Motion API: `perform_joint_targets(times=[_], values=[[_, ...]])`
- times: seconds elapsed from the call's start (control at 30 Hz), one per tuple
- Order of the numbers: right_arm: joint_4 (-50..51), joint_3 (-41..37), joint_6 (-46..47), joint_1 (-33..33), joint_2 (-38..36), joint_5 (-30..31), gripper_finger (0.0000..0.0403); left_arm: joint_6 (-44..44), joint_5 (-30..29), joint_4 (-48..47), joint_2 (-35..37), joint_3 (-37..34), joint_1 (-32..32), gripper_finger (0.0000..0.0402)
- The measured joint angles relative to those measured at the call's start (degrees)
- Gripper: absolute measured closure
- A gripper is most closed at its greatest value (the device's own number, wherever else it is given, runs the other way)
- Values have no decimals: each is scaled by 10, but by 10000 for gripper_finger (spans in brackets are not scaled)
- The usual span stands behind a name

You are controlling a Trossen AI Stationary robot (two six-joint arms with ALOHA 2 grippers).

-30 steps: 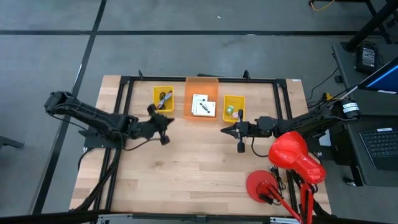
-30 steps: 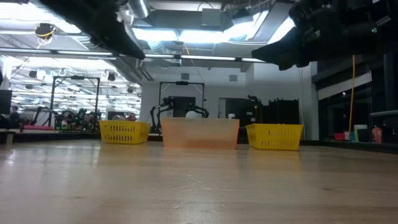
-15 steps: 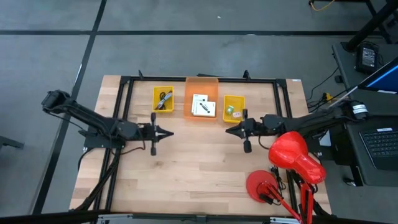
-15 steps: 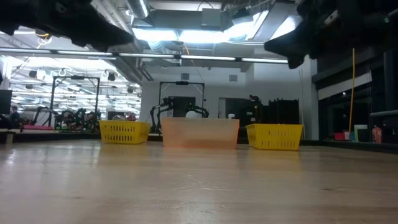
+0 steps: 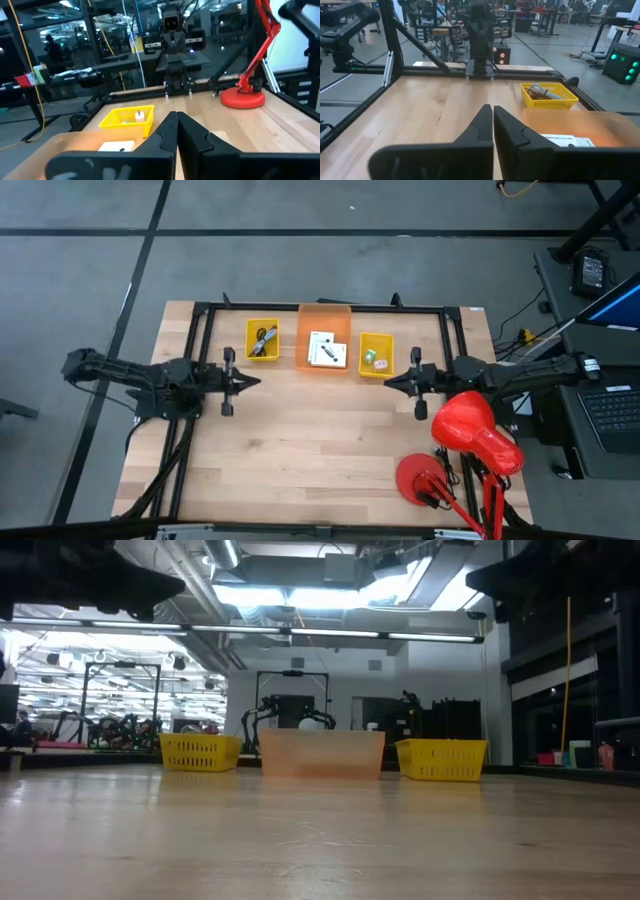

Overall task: Pick and place items into bin
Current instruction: Return to Home Position

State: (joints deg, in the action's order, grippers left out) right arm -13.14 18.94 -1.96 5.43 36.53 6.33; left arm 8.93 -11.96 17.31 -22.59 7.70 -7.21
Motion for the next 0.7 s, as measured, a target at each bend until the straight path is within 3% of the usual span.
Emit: perform_joint_targets(times=[0.2,0.37,0.6,0.7], values=[[27,-6,-16,0,-41,0,403,-7,67,-54,59,0,82,400],[6,-56,1,0,-64,1,403,-20,103,-68,68,0,135,400],[-24,-114,2,0,-124,2,403,-17,109,14,75,-66,170,400],[-5,-117,-3,0,-160,2,403,-20,108,4,91,-73,183,400]])
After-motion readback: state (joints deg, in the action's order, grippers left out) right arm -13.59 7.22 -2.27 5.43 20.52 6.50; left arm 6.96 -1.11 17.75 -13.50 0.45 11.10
